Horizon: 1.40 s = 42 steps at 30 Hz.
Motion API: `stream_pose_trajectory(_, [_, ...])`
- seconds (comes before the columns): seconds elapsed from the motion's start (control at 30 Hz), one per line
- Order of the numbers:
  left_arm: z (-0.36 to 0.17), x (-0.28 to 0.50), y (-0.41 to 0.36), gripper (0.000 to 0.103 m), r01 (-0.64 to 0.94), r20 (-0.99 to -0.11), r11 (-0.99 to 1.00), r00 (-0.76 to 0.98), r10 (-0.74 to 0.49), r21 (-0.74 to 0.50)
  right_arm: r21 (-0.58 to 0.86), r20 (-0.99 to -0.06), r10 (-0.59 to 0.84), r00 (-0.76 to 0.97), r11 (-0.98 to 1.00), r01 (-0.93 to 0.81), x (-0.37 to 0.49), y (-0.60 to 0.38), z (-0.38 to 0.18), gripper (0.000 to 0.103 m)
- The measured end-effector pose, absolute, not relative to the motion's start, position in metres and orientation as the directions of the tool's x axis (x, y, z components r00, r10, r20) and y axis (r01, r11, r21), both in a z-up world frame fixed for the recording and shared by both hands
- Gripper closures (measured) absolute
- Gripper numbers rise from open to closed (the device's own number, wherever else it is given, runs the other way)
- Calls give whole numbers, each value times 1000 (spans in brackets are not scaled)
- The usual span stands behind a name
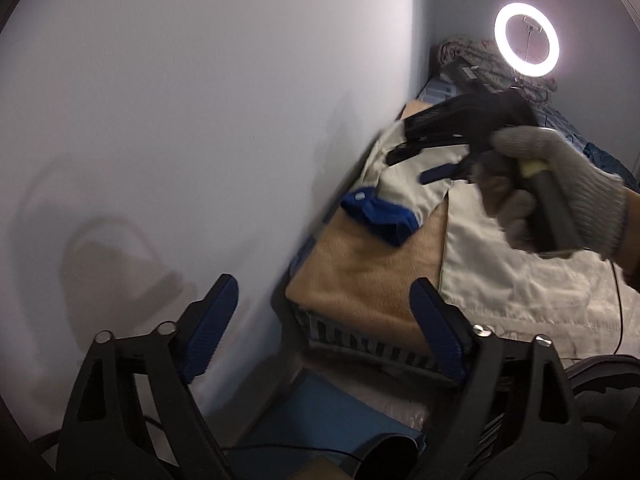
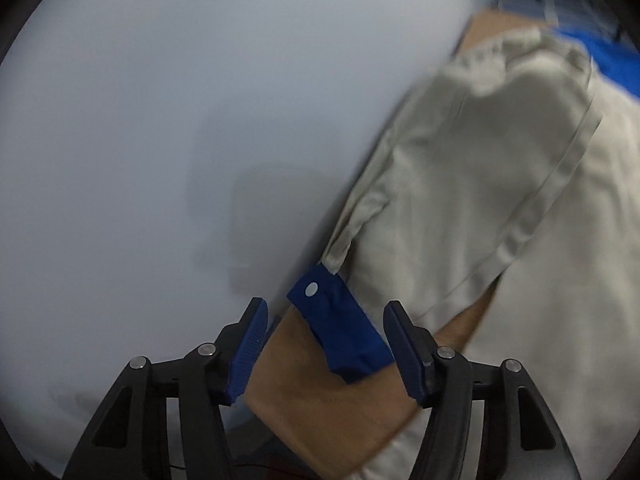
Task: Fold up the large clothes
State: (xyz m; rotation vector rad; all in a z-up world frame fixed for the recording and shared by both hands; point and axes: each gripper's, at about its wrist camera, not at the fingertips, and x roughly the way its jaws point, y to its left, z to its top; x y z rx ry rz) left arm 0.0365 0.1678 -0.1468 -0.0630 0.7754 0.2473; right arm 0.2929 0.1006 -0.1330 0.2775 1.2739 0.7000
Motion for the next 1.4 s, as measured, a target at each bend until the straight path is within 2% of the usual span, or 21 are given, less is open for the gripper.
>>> stream_pose_trajectory(0.17, [-165, 42, 171, 21, -235, -729, 972, 662, 174, 19, 520, -814, 570, 106, 799, -304, 304, 133, -159, 45])
stream_pose_trajectory(0.67, [-186, 57, 178, 21, -231, -756, 973, 640, 138, -18, 280, -929, 342, 142, 900, -333, 324, 190, -192, 46])
stream_pose_trajectory(0.7, [-186, 58, 178, 21, -232, -756, 973, 639, 138, -18, 265, -932, 330, 149, 902, -341, 322, 192, -191, 49])
stream_pose_trajectory(0.77, [-186, 61, 178, 21, -230, -755, 973, 641, 138, -18, 222, -940, 297, 168, 906, -359, 319, 195, -190, 73])
stream_pose_trajectory(0.8, [-186, 60, 177, 21, -229, -754, 973, 643, 139, -16, 226, -938, 304, 166, 901, -371, 318, 193, -189, 77])
stream_pose_trajectory(0.87, [-184, 61, 176, 21, -224, -748, 975, 649, 138, -14, 273, -928, 343, 145, 892, -361, 319, 186, -186, 95])
stream_pose_trajectory(1.0, [-179, 68, 171, 22, -199, -735, 979, 669, 109, -36, 454, -853, 508, 119, 835, -311, 316, 149, -171, 98])
stream_pose_trajectory(1.07, [-176, 77, 169, 35, -176, -729, 983, 679, 82, -53, 527, -804, 582, 122, 792, -308, 309, 129, -159, 98])
stream_pose_trajectory(1.1, [-174, 84, 166, 36, -160, -725, 985, 686, 61, -68, 563, -776, 618, 127, 769, -303, 305, 118, -154, 98])
stream_pose_trajectory(1.23, [-166, 113, 154, 36, -105, -697, 986, 717, -15, -129, 684, -681, 718, 147, 695, -224, 291, 69, -147, 98])
stream_pose_trajectory(1.3, [-163, 136, 144, 36, -56, -684, 981, 724, -87, -184, 702, -664, 731, 157, 682, -205, 287, 50, -145, 98])
stream_pose_trajectory(1.4, [-164, 172, 132, 36, -37, -684, 974, 718, -130, -224, 716, -651, 741, 165, 671, -192, 282, 32, -147, 98])
